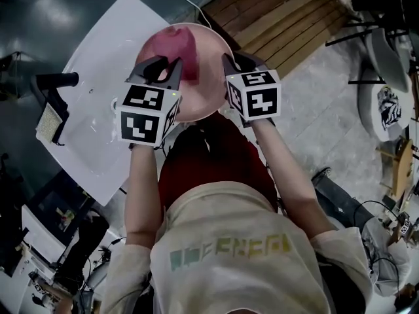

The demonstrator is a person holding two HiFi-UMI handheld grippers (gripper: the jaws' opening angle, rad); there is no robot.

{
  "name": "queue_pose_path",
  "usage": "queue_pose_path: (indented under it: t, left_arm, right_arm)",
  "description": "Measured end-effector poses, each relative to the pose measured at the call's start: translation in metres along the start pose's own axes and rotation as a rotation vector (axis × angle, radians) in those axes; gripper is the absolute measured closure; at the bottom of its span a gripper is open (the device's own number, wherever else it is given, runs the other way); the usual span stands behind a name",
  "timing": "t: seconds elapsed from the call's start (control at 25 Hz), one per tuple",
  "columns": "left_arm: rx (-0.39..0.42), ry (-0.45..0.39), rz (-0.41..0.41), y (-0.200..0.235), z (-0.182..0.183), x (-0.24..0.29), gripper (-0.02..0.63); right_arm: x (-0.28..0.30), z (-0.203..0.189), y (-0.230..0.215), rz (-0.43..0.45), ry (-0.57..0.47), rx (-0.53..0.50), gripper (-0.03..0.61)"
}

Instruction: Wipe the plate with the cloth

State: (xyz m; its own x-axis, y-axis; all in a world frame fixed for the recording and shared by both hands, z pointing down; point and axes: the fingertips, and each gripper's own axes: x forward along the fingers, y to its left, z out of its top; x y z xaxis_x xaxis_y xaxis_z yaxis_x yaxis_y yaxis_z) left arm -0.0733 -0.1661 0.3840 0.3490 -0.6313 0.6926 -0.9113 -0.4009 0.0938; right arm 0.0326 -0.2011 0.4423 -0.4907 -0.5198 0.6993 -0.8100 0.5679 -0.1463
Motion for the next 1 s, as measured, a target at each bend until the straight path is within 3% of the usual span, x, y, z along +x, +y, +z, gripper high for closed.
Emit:
queue_pose_path:
  t: [0.2, 0.36, 0.56, 1.0]
  left_arm:
    - [0.043, 0.035, -0.095, -0.044, 0.005, 0.026, 0.554]
    - [0.096, 0.093, -0.120, -0.060, -0.008, 0.047, 0.553]
    - [0.175, 0.138, -0.075, -0.054, -0.019, 0.048, 0.554]
    - [0.125, 0.168, 0.038, -0.001, -0.055, 0.008, 0.554]
  right_arm:
    - [-0.001, 0.000, -0.003, 0.006, -0.006, -0.002, 0.508]
    - [0.000, -0.001, -0.003, 0.001, -0.004, -0.001, 0.509]
    - [-0.001, -0.001, -0.003, -0.016, -0.008, -0.009, 0.508]
    - [-0.003, -0.007, 0.004, -0.042, -0.008, -0.018, 0.508]
